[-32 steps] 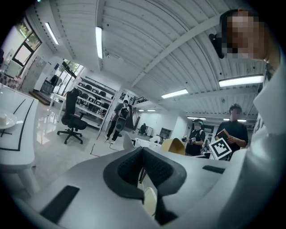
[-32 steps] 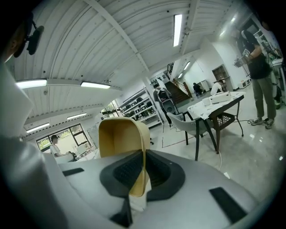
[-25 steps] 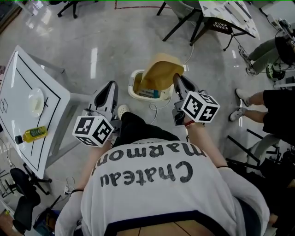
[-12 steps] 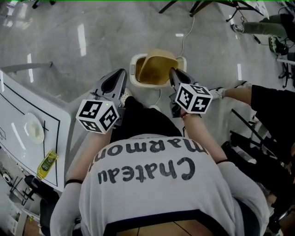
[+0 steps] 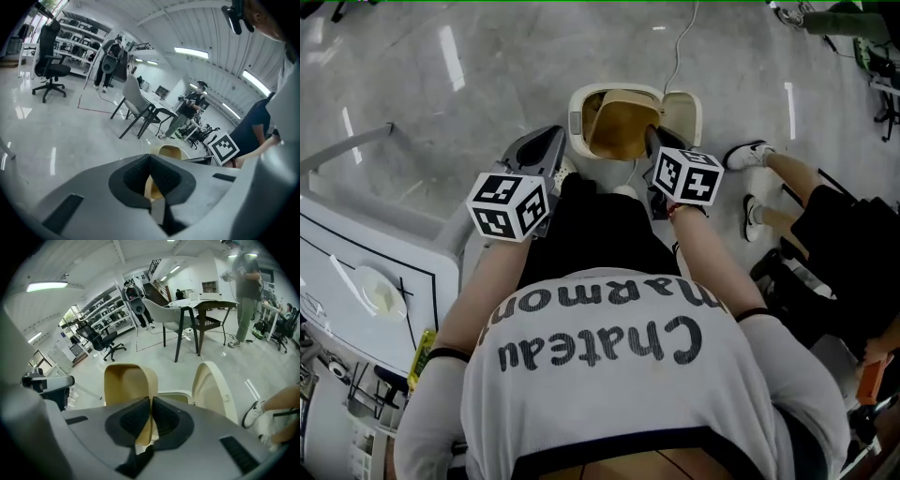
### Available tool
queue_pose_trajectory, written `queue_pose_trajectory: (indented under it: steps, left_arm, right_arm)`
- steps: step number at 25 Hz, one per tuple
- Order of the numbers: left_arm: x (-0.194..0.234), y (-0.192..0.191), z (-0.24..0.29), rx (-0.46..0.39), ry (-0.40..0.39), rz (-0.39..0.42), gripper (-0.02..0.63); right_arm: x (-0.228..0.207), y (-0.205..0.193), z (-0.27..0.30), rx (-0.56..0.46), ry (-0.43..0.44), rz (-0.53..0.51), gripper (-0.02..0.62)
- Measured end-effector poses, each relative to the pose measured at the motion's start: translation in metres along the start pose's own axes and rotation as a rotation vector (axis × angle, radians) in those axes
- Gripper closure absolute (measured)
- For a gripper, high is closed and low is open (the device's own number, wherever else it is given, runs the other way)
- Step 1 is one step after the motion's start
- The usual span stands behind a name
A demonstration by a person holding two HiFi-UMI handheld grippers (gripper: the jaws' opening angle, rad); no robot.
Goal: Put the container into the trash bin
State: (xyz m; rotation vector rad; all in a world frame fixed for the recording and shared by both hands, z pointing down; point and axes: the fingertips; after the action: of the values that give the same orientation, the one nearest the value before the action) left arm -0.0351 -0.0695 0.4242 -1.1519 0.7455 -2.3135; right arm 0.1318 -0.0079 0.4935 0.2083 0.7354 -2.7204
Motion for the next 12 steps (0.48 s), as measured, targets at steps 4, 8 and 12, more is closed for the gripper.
queue_pose_trajectory:
  steps: [4, 8, 12]
  left_arm:
    - [0.016, -0.018, 0.010, 0.041, -0.003, -0.026, 0.583]
    - [0.028, -0.029, 0.018, 0.074, -0.002, -0.037, 0.583]
    - [0.033, -0.031, 0.023, 0.059, 0.000, -0.058, 0.583]
  right_arm:
    - [-0.004, -0.012, 0.023, 0.042, -0.040, -0.034, 0.557]
    - [-0.008, -0.024, 0.045, 0.083, -0.079, -0.124, 0.557]
    - [-0.013, -0.033, 0.060, 0.109, -0.110, -0.223, 0.557]
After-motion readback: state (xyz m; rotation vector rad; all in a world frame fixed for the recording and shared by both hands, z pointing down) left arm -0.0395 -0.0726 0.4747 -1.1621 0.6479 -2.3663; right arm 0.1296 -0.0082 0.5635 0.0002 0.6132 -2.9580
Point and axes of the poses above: the fingertips, and each gripper's own axes: z forward along the fingers, x to its left, y out of its top, and after that the axes turned 5 degrees about -y, right-handed
